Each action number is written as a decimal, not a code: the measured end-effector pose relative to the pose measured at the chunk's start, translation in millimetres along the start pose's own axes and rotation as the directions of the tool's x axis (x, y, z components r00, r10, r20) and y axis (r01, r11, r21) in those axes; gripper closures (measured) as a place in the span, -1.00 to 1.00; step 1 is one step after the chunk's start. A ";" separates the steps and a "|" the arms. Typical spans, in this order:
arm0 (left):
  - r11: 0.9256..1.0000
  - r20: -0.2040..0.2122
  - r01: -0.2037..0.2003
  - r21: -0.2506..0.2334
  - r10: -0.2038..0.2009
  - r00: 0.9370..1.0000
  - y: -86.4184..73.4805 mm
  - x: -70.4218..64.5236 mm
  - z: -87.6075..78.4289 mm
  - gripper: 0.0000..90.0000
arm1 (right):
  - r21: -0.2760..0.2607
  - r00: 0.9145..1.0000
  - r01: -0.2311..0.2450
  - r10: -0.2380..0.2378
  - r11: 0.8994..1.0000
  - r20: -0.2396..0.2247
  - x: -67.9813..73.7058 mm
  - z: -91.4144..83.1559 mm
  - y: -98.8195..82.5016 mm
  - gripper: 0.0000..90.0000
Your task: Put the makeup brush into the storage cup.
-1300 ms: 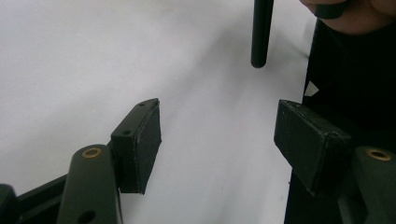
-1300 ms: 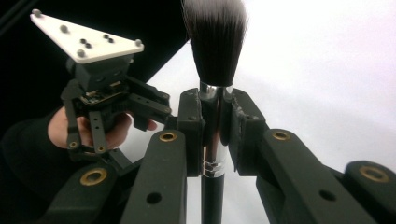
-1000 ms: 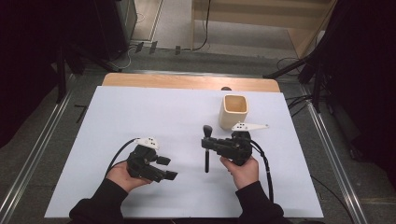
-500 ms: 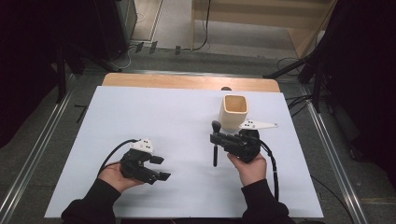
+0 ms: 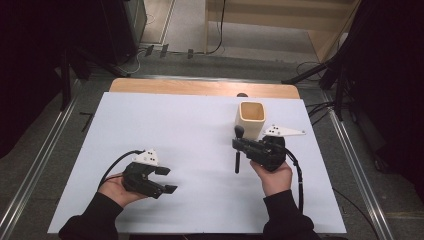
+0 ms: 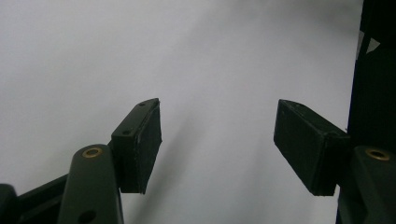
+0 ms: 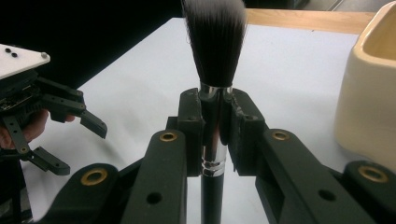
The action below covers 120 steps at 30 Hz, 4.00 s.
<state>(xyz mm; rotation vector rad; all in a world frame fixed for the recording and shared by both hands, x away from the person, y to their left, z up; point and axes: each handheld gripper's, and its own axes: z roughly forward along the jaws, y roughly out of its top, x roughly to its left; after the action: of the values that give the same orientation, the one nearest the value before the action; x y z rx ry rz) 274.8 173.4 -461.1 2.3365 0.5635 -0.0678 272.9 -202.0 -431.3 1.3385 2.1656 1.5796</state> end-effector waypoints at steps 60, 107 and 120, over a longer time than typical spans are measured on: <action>0.999 -0.026 0.014 -0.032 -0.015 1.000 -15.2 5.8 -13.2 -0.28 | -0.075 0.997 -0.004 0.010 0.997 0.074 -32.5 -37.5 69.7 0.73; 0.999 -0.018 0.014 -0.035 -0.015 1.000 -18.2 6.1 -16.6 -0.29 | -0.149 0.978 0.028 0.004 0.988 0.207 -61.8 -20.7 142.5 0.73; 0.999 -0.008 0.009 -0.038 -0.010 1.000 -18.0 5.0 -16.4 -0.29 | -0.147 0.968 0.025 0.013 0.989 0.250 -74.0 -5.3 142.6 0.73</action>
<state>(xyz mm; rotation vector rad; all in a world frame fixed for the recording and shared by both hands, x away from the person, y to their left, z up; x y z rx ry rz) 270.0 197.8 -461.5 2.2982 0.5749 -0.0518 394.5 -251.7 -338.6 1.3978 1.8641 1.4485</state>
